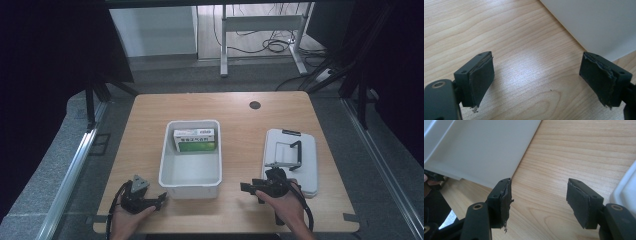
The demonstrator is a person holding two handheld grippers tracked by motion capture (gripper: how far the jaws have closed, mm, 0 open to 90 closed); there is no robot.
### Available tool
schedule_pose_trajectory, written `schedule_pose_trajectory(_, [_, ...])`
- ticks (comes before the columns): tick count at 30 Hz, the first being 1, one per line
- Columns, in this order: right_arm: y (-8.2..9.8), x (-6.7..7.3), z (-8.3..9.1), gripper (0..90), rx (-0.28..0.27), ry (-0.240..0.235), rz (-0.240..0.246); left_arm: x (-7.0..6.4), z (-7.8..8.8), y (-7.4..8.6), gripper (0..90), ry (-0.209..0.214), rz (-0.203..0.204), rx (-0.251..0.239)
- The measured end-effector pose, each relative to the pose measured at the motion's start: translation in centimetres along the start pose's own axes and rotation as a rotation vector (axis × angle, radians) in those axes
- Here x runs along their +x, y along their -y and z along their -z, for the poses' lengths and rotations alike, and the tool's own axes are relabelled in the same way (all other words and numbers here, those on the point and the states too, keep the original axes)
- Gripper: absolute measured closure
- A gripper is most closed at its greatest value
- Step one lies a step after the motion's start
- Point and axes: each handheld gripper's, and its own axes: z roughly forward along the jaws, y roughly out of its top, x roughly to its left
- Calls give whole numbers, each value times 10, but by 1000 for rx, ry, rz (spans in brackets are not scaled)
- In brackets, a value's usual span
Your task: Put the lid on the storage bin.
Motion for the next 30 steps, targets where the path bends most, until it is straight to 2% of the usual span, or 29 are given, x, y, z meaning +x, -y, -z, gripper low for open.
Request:
schedule_pose_trajectory(6, [0,6,0,367,14,-16,3,-2,5,1,132,2,10,-13])
schedule_pose_trajectory(8, [1,9,2,368,7,-20,3,-5,4,2,131,7,1,-6])
schedule_pose_trajectory(10, [0,11,4,370,0,-22,5,-8,4,2,132,-6,-13,0])
schedule_pose_trajectory(13, [-4,13,8,374,-12,-17,8,-7,4,0,135,-4,-12,-5])
schedule_pose_trajectory(17, [-6,14,9,388,-9,-17,4,-5,3,1,138,0,-10,1])
schedule_pose_trajectory(19, [-9,14,11,400,3,-44,-24,-3,1,-1,140,-7,2,8])
schedule_pose_trajectory(25, [-13,12,15,406,-1,-43,-22,-5,0,-1,148,-2,-19,17])
schedule_pose_trajectory(30, [-16,13,20,407,-9,-38,-17,-4,1,0,153,6,-16,17])
